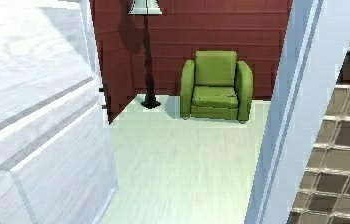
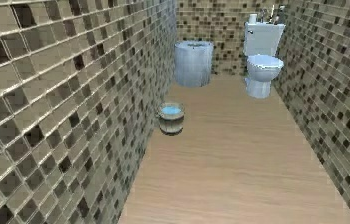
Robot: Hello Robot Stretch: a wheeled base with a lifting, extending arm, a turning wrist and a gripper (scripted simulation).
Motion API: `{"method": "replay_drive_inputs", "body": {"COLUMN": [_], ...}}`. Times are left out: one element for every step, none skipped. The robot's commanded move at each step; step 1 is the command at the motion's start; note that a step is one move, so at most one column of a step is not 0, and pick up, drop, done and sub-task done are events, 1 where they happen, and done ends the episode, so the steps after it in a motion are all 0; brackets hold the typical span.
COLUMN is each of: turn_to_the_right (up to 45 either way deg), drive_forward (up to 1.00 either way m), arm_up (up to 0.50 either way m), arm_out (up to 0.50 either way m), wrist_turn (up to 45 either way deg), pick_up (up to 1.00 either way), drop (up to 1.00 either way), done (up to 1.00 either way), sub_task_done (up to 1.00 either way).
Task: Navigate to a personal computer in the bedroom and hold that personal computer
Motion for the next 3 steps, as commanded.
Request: {"method": "replay_drive_inputs", "body": {"turn_to_the_right": [0.0, 9.0, 0.0], "drive_forward": [0.30, 0.00, 0.30], "arm_up": [0.00, 0.00, 0.00], "arm_out": [0.00, 0.00, 0.00], "wrist_turn": [0.0, 0.0, 0.0], "pick_up": [0.00, 0.00, 0.00], "drop": [0.00, 0.00, 0.00], "done": [0.00, 0.00, 0.00], "sub_task_done": [0.00, 0.00, 0.00]}}
